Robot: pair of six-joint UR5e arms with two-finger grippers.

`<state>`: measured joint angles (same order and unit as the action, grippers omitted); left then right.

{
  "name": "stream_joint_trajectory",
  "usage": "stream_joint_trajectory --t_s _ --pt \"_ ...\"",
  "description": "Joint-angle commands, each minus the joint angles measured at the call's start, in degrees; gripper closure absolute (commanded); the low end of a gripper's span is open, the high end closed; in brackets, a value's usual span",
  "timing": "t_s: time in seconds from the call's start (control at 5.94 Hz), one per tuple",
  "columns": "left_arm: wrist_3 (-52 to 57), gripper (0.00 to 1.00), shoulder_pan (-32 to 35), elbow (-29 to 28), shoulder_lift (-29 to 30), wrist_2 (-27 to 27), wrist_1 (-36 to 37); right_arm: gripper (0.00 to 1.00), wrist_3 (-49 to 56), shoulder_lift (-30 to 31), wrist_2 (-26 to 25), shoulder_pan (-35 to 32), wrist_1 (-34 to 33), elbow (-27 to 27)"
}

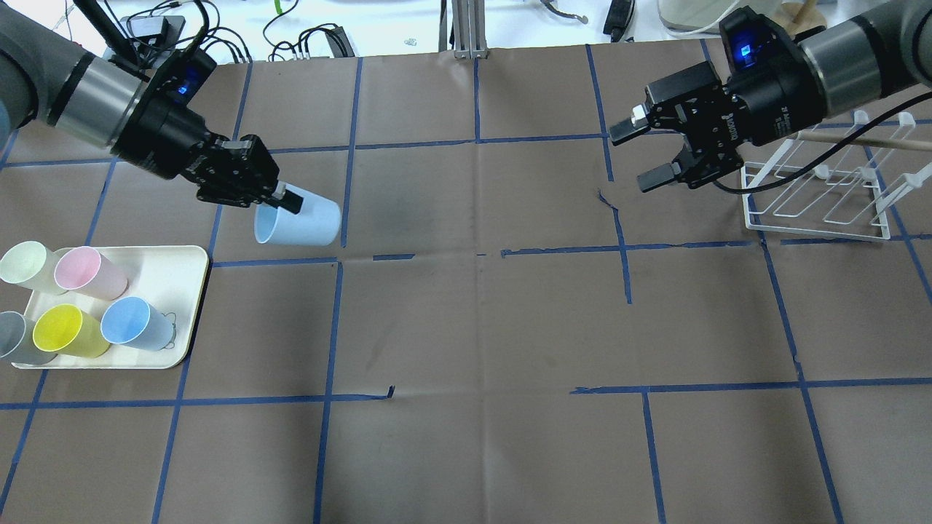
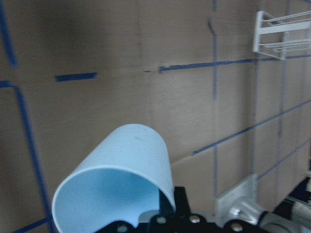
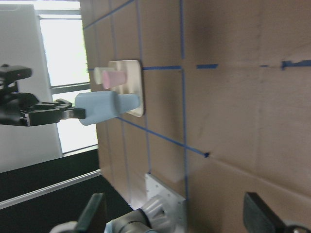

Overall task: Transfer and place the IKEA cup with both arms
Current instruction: 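Lower the cup onto the white tray with the left gripper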

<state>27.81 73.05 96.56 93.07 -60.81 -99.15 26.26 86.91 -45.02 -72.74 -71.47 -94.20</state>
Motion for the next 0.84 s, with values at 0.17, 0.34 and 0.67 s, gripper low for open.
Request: stream_joint_trajectory --t_s 0.17,0.34,0.67 --pt "0.3 0.99 -2.0 0.5 7.3 -26.1 15.3 0.0 -20.1 2.5 -27.5 -3.2 -17.7 0.5" --pt "0.8 1.0 -2.5 0.6 11.2 -34.5 18.2 0.0 -27.9 4.6 -37.0 -8.1 -21.9 0.5" --pt "2.1 0.99 -6.5 0.6 15.8 -36.5 22.3 0.0 -34.5 5.2 -47.1 -17.7 -24.0 1.4"
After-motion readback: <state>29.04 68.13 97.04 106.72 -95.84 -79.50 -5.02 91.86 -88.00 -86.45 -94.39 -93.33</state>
